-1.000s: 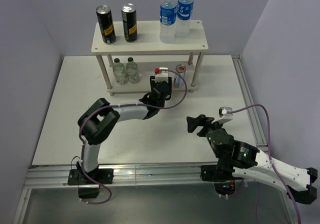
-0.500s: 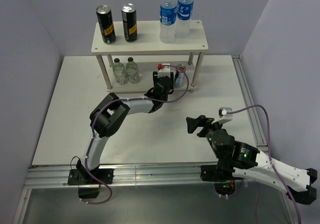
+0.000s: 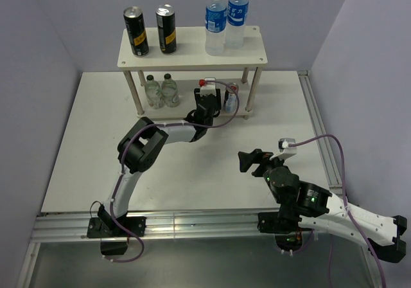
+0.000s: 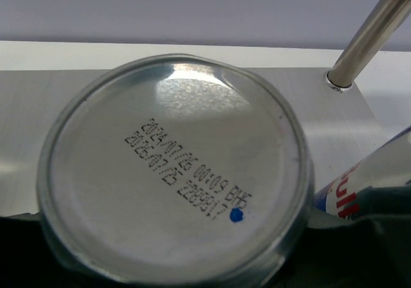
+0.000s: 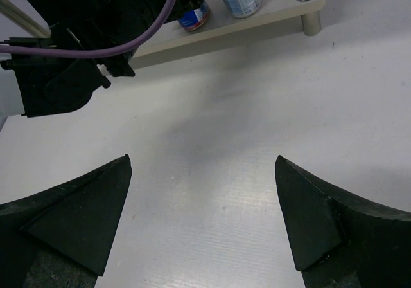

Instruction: Place and organize the beverage onto the shelf

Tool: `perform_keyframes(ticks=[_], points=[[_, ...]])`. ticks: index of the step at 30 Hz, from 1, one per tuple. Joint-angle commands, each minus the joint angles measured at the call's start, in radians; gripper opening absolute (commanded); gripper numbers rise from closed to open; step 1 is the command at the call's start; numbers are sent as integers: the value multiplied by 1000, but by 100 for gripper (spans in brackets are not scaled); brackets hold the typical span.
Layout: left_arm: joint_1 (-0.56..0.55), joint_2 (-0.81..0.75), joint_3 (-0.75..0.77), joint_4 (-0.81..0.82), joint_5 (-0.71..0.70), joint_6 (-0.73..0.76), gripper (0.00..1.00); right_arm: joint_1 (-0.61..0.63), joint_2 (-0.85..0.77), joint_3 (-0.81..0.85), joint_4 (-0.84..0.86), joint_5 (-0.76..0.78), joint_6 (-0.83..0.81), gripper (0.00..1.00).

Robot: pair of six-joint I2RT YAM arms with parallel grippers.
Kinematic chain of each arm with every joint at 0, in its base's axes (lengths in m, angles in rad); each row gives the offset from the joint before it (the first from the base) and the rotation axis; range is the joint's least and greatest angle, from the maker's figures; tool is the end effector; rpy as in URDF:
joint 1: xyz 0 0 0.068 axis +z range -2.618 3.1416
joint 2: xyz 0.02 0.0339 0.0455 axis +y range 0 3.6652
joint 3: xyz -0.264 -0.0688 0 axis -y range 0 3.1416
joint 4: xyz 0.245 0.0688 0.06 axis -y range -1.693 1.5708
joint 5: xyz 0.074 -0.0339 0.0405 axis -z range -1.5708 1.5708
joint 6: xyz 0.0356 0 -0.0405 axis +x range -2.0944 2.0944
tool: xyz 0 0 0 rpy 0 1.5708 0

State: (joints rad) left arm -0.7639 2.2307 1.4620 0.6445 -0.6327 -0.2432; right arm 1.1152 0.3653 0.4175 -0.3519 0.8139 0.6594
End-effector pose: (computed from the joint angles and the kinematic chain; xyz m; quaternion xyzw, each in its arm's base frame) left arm 0.3768 -0.3318 0.1822 -0.0156 0.7414 -0.0993 0.6635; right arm 0.0712 0.0865 0.2514 0.0619 0.7730 0.2215 0.5912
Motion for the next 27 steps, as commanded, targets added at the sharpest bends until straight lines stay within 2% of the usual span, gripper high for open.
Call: perform_keyframes(ticks=[1,3,4,5,7,18,22,25,27], points=[[6,6,46,49,34,13,47,8,3,0,33,5,-11,100],[6,6,46,38,44,12,58,6,0,0,34,7,-12,100],[6,3,44,35,47,9,67,6,-2,-2,34,7,-12,100],[6,-3,40,34,51,7,70,6,0,-2,34,8,-14,100],[6,-17,21,35,53,5,99,6,3,-2,34,8,-12,100],[-25,-146,-155,70,8,21,99,6,-9,-6,37,19,-12,100],[-43,-253,-264,66,-2,-7,99,6,-14,-13,40,30,-12,100],[-78,-348,-363,5,-1,-51,99,8,-11,-17,50,41,-11,100],[-107,-406,-457,-96,7,-103,99,9,3,-16,47,56,-6,100]])
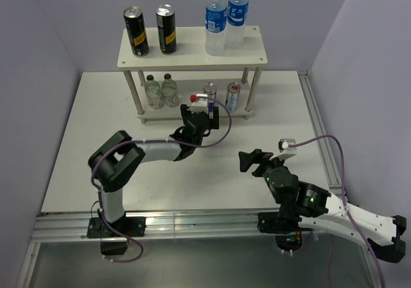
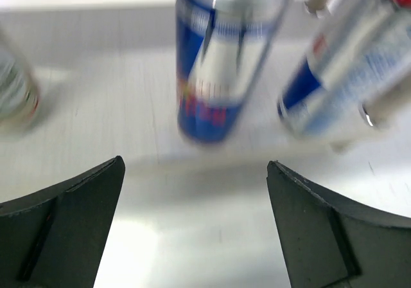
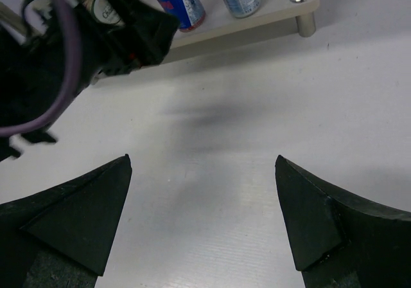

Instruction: Place and organize the beverage onto the shelf

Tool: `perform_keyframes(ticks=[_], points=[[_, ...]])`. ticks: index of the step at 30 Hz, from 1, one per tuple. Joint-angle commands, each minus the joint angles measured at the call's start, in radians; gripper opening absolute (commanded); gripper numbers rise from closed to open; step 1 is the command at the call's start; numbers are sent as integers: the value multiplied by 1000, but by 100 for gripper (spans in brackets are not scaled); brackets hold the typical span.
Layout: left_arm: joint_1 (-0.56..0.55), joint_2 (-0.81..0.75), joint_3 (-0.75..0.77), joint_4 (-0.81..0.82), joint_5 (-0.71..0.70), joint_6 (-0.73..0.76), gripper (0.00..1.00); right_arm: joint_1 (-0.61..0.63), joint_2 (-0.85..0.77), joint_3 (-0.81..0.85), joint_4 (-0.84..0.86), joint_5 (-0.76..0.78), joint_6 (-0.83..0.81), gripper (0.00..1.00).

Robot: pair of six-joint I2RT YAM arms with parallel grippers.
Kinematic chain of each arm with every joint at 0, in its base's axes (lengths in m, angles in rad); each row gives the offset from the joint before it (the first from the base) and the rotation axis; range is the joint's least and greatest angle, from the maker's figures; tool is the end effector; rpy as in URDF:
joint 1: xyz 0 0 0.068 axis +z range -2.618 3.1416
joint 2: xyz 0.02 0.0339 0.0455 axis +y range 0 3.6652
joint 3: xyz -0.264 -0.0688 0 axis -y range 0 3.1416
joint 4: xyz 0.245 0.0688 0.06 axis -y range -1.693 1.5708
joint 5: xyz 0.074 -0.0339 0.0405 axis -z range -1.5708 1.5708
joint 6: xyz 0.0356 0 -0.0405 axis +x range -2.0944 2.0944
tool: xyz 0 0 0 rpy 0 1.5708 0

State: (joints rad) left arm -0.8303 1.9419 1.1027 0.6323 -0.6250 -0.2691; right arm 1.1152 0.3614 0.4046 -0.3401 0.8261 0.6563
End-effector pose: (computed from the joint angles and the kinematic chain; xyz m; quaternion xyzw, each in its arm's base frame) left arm 0.3019 -0.2995 0.1962 0.0184 0.7635 -0.1098 0.6361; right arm 0.0715 0.0864 0.2487 0.0650 0.7713 0.2177 0.5945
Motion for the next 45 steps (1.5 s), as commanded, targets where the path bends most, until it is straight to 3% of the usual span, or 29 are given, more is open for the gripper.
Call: perform_keyframes(ticks=[1,4,7,9,10,13,17,21,28,37,45], points=[[-56,-179,-133,-121,-46,-137,99,8,14,-3,33,56,18,100],[-148,-309,-298,-169,-63,-118,96,8,50,-30,100,13,-30,100],[-265,-456,-360,-358,-116,-162,98,9,137,17,116,-97,-69,100],[-343,-532,-302,-516,-143,-202,99,8,215,106,106,-166,-107,100],[-360,-594,-265,-710,-156,-247,99,8,240,155,72,-170,-101,100],[-401,-729,-120,-961,-182,-280,99,11,304,380,-81,-194,-139,100],[-403,-876,112,-1150,-182,-260,99,8,298,666,-300,-150,-216,100],[-423,-1029,174,-1159,-245,-245,99,8,231,908,-404,-113,-274,100],[-464,-1316,33,-1122,-349,-274,98,9,91,942,-468,-58,-290,100],[-639,-1344,17,-1232,-597,-351,99,8,125,979,-519,-45,-287,100],[-656,-1341,9,-1215,-610,-329,99,8,126,952,-485,-39,-305,100]])
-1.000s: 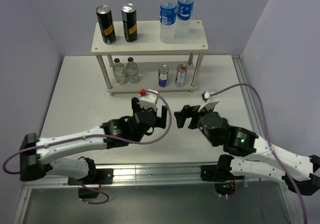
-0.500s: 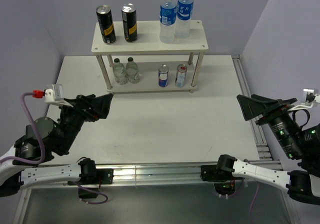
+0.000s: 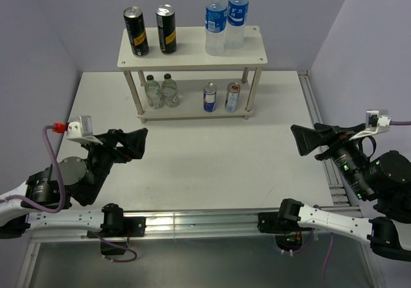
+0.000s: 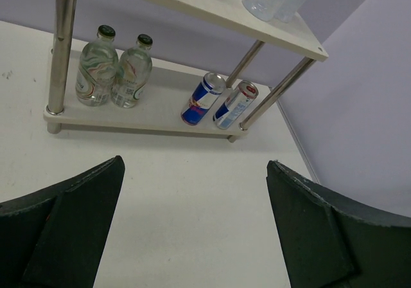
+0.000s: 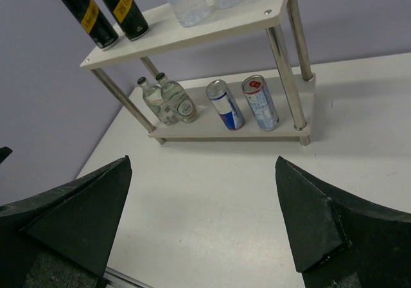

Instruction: Place and organize the beverage onto the shelf

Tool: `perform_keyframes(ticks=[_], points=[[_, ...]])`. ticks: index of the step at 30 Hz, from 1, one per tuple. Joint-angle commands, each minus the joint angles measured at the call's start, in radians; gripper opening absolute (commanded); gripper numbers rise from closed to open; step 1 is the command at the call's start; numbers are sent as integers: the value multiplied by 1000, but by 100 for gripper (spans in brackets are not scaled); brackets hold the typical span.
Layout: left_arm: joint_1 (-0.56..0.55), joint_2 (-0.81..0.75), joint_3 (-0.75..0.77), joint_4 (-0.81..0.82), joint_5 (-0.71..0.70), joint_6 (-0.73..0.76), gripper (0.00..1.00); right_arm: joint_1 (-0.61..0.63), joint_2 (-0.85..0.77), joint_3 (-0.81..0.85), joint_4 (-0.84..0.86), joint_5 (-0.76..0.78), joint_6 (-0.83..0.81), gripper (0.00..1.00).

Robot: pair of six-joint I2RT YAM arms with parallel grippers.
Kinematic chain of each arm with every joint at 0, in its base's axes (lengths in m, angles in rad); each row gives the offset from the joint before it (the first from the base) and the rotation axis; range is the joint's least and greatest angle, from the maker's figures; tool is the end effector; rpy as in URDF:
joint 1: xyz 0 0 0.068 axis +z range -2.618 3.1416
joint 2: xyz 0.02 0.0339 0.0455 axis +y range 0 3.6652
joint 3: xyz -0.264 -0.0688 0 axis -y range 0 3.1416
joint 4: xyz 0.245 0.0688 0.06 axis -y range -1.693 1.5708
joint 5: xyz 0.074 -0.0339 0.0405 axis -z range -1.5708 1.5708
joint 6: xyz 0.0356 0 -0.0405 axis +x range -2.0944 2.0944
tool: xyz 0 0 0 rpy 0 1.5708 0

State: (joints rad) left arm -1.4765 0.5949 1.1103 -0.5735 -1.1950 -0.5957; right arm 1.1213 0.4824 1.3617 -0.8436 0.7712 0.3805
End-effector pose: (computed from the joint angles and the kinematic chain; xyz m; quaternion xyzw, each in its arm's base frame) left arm 0.0397 -0.0684 0.4294 -0.0929 0.7085 -0.2797 0.6412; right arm 0.0204 -0.0147 0.4665 0.0194 0.6977 0.2640 0.6657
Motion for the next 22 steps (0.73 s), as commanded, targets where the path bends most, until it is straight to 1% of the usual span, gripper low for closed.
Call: perform_keyframes(ticks=[1,22], points=[[-11,9,2,-11,-41,-4,99,2,5,-7,23,16,-29,100],[-30,19,-7,-43,-89,-27,99,2,21,-35,77,13,-61,100]])
